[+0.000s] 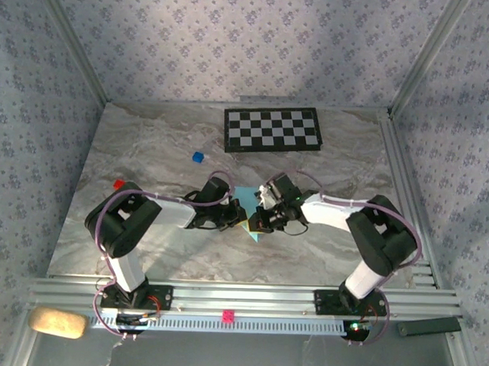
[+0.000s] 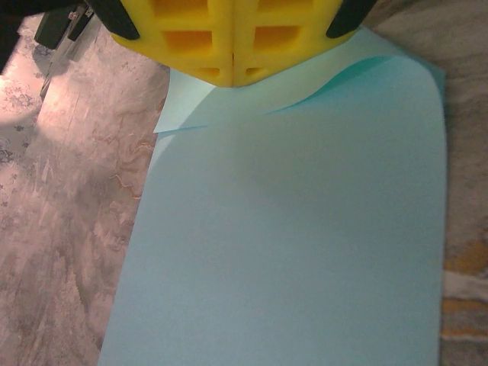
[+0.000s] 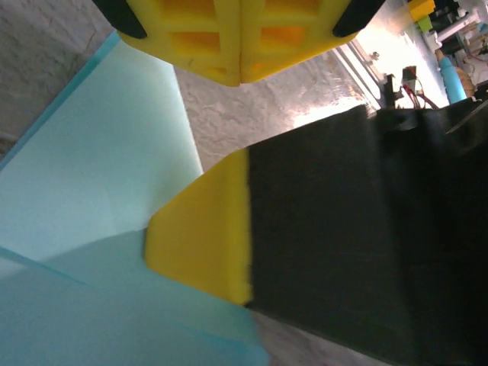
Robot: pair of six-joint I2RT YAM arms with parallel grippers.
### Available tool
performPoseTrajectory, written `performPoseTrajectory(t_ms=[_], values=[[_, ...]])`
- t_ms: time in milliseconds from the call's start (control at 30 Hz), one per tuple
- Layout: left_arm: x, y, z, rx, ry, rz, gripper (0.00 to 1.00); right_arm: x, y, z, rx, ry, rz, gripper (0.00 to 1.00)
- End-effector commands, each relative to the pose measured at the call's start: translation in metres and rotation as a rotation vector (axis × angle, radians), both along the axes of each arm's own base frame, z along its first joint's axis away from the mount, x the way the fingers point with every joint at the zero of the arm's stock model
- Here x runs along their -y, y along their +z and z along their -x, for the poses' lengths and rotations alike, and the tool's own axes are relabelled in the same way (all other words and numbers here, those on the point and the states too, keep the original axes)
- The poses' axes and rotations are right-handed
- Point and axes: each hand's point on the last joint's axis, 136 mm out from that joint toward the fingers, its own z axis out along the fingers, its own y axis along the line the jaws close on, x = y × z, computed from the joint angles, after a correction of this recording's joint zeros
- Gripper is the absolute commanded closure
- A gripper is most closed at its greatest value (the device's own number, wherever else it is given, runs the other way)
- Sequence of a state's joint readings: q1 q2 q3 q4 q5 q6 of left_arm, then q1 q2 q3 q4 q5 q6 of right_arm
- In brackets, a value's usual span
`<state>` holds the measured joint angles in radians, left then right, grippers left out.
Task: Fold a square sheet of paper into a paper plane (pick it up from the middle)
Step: Third fold the triangle at the center of the table.
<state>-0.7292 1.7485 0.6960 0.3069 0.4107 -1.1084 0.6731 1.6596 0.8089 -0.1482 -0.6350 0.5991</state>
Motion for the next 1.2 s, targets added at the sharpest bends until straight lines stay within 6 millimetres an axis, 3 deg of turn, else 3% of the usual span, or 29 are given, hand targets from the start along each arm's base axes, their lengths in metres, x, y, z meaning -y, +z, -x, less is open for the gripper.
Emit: performPoseTrajectory(t_ms=[0,367,667,867,1167], values=[[-0.018,-0.024,0.011,-0.049,0.018,-0.11,1.0,-0.005,-0.005,-0.006,-0.017,-0.019,0.03,0.93],[-0.01,-0.011,0.004,-0.012,-0.008,-0.083,0.99,0.03,-0.045,0.009,-0.11,-0.07,0.141,0.96],[0.005,0.038,-0.012,0.115,-0.057,-0.042,0.87,0.04,-0.052,0.012,-0.129,-0.086,0.159,0.98],[0.009,0.029,0.011,0.071,-0.102,-0.057,1.0,0.037,-0.052,0.009,-0.141,-0.105,0.159,0.98],[0.006,-0.005,0.016,0.008,-0.1,-0.145,1.0,0.038,-0.054,0.01,-0.146,-0.103,0.166,1.0]])
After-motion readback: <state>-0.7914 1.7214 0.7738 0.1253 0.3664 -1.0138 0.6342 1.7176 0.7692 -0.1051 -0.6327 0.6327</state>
